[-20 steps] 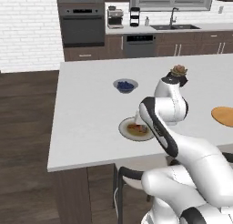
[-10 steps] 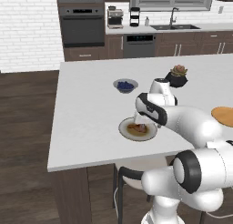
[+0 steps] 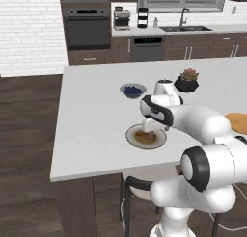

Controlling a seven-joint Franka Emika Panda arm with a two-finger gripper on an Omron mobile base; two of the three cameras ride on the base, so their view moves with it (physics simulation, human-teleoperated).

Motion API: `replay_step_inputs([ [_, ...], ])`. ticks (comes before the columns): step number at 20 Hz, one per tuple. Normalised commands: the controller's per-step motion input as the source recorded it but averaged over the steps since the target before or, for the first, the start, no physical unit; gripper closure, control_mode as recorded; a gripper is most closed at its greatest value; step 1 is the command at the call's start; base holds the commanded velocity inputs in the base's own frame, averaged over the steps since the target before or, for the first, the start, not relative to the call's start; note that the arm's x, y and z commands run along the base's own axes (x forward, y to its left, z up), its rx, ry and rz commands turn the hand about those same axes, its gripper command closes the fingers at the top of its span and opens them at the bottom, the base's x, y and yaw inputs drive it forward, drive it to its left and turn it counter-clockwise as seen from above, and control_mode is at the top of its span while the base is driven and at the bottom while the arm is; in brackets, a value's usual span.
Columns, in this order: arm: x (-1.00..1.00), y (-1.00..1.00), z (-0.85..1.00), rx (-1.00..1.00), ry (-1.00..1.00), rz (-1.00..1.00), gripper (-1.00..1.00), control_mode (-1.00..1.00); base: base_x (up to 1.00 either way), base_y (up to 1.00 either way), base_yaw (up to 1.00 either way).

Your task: Pick the chicken drumstick and avocado from their plates and place them in the bowl. Then put the bowl in the fridge.

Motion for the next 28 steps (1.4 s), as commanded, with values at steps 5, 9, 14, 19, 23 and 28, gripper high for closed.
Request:
replay_step_inputs([
  [5,0.21,-0.01,-0.12,-0.07,0.0,0.57,-1.0,-1.0,0.0,0.0,0.0],
  [9,0.48,0.0,0.0,0.01,0.0,0.65,-1.0,-1.0,0.0,0.0,0.0],
  [14,0.54,0.03,-0.09,0.0,0.05,0.57,-1.0,-1.0,0.0,0.0,0.0],
  [19,0.57,0.01,-0.28,-0.04,0.17,0.2,-1.0,-1.0,0.0,0.0,0.0],
  [23,0.54,0.0,-0.31,-0.06,0.1,0.04,-1.0,-1.0,0.0,0.0,0.0],
  [28,0.5,0.0,-0.25,-0.01,0.01,0.01,-1.0,-1.0,0.0,0.0,0.0],
])
